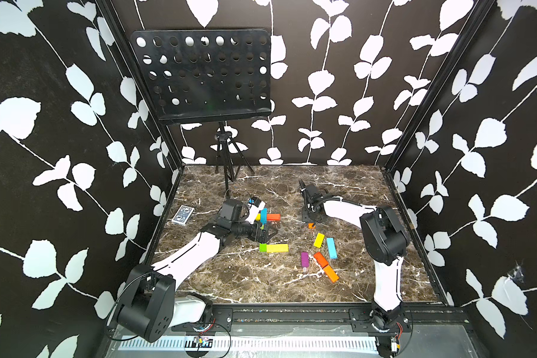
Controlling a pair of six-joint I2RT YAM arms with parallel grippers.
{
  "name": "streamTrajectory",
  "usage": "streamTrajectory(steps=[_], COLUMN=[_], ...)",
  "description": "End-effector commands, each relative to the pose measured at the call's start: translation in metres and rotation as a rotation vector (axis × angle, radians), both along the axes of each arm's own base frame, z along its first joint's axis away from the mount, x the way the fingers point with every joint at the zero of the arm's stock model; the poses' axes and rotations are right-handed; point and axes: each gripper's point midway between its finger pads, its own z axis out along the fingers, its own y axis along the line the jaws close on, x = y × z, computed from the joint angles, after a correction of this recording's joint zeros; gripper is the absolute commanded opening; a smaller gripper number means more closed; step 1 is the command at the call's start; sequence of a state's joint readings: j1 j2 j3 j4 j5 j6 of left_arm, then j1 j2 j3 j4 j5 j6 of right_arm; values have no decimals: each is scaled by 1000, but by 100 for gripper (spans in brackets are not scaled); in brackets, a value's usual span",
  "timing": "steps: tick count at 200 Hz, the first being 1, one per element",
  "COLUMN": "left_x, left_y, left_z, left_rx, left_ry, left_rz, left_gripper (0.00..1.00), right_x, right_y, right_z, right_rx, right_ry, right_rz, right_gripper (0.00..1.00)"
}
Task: Assemble the letter t with building blocks
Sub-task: Move the building block to the center of the board.
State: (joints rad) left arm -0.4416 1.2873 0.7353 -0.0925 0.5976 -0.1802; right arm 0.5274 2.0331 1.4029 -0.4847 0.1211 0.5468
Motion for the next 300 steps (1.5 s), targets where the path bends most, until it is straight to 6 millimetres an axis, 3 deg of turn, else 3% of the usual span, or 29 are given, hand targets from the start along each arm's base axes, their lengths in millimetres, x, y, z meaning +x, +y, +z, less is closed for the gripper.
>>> streamTrajectory(steps=[1,138,274,300], left_x=[1,3,3,2], left_y=[-3,-8,-10,-12], left_z=[5,7,9,11], left_rx=[-26,-45,-58,-64], left_ry=[-10,-2,8,11], left_rz=[-16,-31,-40,-47], left_gripper=[98,97,97,97], right_x=[7,16,13,13], right_y=[-5,-12,-14,-13], right_z=[2,-5,-12,-13], right_rx=[-24,-14,-19,-16], right_ry=[-9,3,12,12], right_rz=[-11,-27,-28,-18], right_gripper=[22,22,42,51])
